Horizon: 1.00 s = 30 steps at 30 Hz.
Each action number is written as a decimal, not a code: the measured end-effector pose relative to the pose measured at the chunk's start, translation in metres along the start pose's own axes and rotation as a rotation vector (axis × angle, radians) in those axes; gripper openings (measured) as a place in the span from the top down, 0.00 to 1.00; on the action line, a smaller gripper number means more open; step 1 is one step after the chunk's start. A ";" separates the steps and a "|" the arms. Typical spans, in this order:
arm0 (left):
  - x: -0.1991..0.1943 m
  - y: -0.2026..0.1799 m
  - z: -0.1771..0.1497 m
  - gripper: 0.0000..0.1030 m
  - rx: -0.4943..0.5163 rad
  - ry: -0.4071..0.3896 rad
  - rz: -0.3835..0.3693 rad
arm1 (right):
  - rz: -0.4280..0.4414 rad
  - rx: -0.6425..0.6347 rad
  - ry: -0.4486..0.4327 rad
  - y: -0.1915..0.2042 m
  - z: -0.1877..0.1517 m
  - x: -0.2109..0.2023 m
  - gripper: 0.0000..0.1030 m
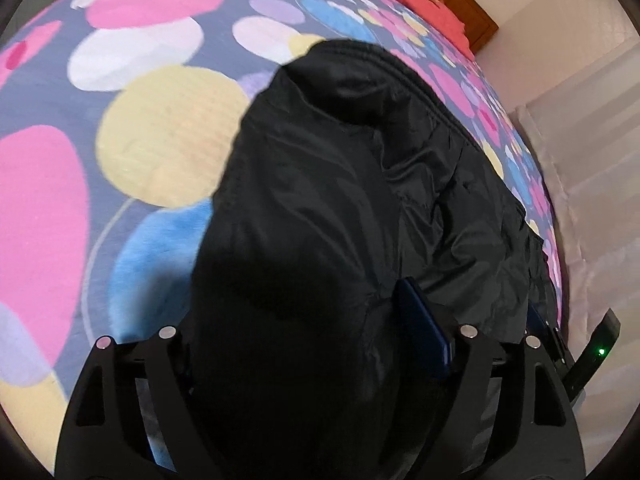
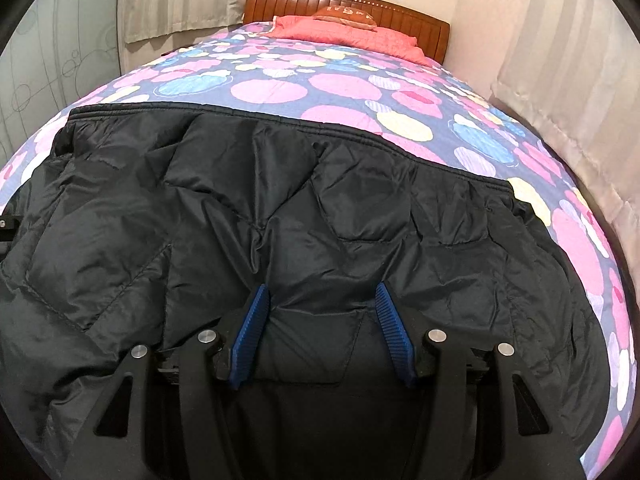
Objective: Fold large clothes
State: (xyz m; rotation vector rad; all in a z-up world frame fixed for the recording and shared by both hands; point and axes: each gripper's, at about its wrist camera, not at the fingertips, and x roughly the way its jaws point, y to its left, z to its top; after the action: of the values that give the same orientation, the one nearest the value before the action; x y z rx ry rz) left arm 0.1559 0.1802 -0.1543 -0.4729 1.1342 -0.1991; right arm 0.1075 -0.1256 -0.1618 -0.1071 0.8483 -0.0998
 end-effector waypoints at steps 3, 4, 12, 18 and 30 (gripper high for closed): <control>0.006 -0.001 0.002 0.21 0.010 0.014 -0.017 | 0.000 0.003 -0.003 0.001 0.000 0.001 0.46; 0.008 -0.002 0.002 0.21 0.014 0.016 -0.017 | -0.001 0.003 -0.004 0.001 0.000 0.001 0.46; 0.008 -0.010 0.000 0.26 0.060 0.001 0.005 | 0.000 0.006 -0.012 0.002 -0.002 0.001 0.46; 0.002 -0.010 0.002 0.09 0.142 -0.018 0.105 | 0.009 0.014 -0.012 0.002 -0.002 0.001 0.46; 0.006 -0.016 -0.005 0.30 0.160 -0.013 0.046 | 0.002 0.030 0.002 0.000 0.005 0.007 0.43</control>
State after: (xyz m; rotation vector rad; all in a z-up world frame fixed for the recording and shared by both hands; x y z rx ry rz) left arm 0.1551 0.1622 -0.1536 -0.3056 1.1060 -0.2446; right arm 0.1152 -0.1266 -0.1635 -0.0778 0.8486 -0.1103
